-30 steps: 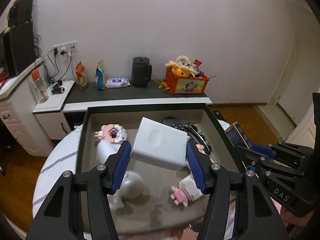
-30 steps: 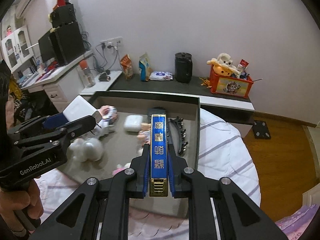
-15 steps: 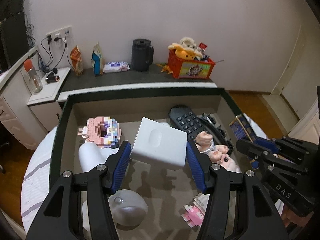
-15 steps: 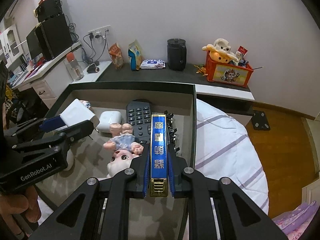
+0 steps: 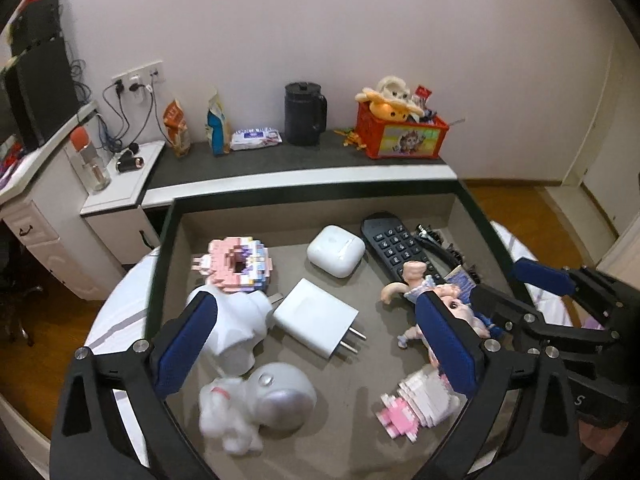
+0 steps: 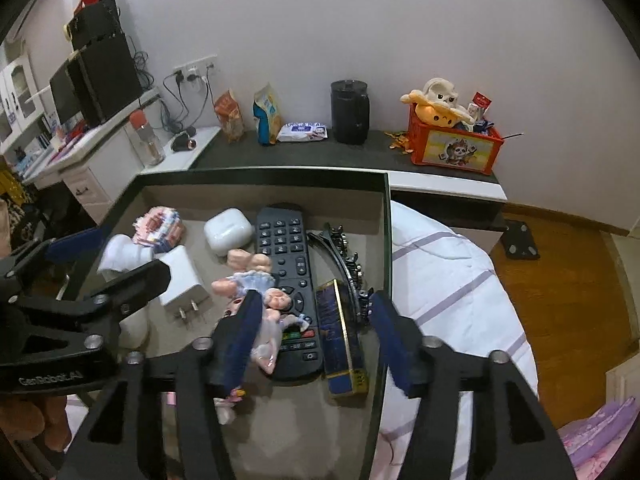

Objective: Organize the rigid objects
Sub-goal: 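Open both tools over the box to drop the packet and charger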

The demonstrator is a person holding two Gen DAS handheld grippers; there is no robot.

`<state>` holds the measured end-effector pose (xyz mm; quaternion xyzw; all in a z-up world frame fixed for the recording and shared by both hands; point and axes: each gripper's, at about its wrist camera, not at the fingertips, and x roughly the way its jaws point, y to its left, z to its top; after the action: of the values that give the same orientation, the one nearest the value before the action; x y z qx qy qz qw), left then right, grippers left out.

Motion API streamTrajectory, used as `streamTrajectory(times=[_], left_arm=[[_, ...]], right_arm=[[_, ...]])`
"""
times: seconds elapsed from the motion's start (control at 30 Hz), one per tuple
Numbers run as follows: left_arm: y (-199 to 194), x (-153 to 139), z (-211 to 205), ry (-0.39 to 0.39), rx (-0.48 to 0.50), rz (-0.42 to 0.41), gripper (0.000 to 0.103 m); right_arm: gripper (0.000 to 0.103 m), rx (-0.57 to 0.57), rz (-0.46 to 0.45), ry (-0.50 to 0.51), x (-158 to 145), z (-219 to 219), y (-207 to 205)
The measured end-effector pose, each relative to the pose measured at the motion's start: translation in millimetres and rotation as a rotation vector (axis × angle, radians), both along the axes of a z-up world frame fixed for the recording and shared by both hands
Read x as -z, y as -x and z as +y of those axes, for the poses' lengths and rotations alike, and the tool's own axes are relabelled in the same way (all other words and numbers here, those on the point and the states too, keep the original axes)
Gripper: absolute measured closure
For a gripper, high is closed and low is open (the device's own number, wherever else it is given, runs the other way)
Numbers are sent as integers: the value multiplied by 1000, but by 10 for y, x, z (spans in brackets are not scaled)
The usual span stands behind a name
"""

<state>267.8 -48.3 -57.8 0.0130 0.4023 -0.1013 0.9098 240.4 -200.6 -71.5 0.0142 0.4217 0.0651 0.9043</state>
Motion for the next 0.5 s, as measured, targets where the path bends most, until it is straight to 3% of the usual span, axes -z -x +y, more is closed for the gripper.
streamTrajectory(times=[0.03, 0.07, 0.17, 0.5], left_arm=[[67, -63, 56, 8, -16, -15, 0], [108, -102, 102, 10, -25, -24, 0], [333, -241, 227, 19, -47, -54, 0], [1283, -611, 494, 65, -59, -130, 0]], right_arm=[[27, 1, -3, -14, -33, -3, 31], [13, 18, -9, -1, -65, -10, 67], [0, 27, -48, 3, -207, -12, 227], [0, 23, -158, -41, -694, 74, 958]])
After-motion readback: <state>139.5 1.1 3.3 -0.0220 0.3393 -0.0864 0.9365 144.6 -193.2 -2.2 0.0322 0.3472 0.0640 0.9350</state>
